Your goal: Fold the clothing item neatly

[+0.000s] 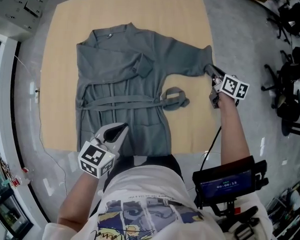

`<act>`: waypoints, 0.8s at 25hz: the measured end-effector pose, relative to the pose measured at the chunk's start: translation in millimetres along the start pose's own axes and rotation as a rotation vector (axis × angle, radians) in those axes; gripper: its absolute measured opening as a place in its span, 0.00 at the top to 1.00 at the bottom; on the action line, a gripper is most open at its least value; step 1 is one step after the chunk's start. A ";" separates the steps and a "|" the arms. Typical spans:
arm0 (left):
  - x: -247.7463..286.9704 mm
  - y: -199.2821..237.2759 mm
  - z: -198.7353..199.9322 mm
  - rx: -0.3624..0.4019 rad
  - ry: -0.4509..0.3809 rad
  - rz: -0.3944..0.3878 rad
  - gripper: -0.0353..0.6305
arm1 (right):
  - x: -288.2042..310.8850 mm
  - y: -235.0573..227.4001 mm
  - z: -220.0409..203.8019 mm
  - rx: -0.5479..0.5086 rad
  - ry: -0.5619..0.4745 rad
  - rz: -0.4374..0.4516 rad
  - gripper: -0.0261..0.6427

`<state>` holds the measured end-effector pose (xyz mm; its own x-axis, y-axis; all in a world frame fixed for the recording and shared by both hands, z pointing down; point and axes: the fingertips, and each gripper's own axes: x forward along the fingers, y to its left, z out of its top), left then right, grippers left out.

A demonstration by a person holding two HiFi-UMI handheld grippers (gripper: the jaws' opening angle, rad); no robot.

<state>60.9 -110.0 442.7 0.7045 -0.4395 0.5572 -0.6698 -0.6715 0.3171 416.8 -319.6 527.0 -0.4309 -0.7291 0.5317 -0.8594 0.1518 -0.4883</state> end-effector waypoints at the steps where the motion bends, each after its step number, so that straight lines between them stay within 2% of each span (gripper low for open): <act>1: -4.7 1.6 -1.8 -0.001 -0.005 0.001 0.94 | 2.6 8.8 1.2 -0.005 -0.001 0.009 0.92; 20: -108.1 57.1 -36.9 -0.072 -0.080 0.080 0.94 | 89.1 183.4 -8.3 -0.114 0.079 0.153 0.92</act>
<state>-62.2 -78.8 428.9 0.6629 -0.5378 0.5209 -0.7375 -0.5890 0.3304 218.5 -351.2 490.6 -0.5752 -0.6379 0.5121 -0.8060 0.3349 -0.4881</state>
